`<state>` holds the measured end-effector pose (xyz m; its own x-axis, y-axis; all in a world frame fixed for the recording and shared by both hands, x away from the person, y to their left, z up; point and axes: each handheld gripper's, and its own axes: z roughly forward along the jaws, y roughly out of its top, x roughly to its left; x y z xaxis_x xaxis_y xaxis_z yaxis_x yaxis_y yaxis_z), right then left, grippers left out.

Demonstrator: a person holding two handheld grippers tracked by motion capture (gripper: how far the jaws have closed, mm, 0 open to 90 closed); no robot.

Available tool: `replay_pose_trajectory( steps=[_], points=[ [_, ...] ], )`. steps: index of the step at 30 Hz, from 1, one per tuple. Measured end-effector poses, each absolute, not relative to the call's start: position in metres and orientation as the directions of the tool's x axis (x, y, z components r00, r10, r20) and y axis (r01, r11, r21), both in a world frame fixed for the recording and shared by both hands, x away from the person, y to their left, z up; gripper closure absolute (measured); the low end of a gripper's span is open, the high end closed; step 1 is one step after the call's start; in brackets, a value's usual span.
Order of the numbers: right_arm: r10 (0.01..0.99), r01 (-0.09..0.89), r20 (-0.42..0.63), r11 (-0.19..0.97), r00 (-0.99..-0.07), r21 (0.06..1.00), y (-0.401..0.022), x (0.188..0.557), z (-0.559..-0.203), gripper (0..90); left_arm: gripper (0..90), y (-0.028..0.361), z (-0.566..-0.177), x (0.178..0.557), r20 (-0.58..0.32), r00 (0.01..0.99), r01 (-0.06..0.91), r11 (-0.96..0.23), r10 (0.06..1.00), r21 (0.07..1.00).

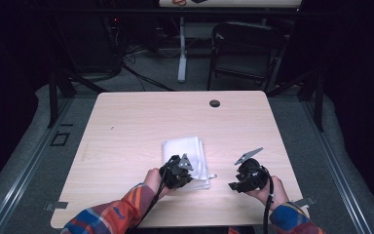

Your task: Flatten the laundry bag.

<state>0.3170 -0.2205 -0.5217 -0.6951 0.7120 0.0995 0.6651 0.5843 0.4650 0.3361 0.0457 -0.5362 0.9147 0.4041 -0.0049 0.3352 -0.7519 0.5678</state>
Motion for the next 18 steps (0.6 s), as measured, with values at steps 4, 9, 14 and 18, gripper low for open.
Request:
replay_pose_trajectory(
  steps=[4, 9, 14, 18],
  points=[
    [0.675, 0.623, 0.083, 0.616, -0.733, 0.483, -0.206, 0.319, -0.518, 79.6, 87.5, 0.046, -0.534, 0.335, 0.0, 0.914, 0.332, -0.749, 0.405, 0.573],
    [0.628, 0.585, 0.091, 0.649, -0.773, 0.486, -0.179, 0.326, -0.524, 87.7, 87.5, 0.047, -0.533, 0.335, 0.0, 0.914, 0.33, -0.746, 0.405, 0.578],
    [0.615, 0.569, 0.077, 0.666, -0.785, 0.483, -0.157, 0.336, -0.534, 89.2, 87.5, 0.048, -0.532, 0.334, 0.003, 0.911, 0.332, -0.735, 0.413, 0.591],
    [0.598, 0.558, 0.077, 0.684, -0.798, 0.469, -0.143, 0.344, -0.541, 89.2, 87.5, 0.049, -0.53, 0.334, 0.016, 0.91, 0.326, -0.736, 0.415, 0.593]
  ],
)
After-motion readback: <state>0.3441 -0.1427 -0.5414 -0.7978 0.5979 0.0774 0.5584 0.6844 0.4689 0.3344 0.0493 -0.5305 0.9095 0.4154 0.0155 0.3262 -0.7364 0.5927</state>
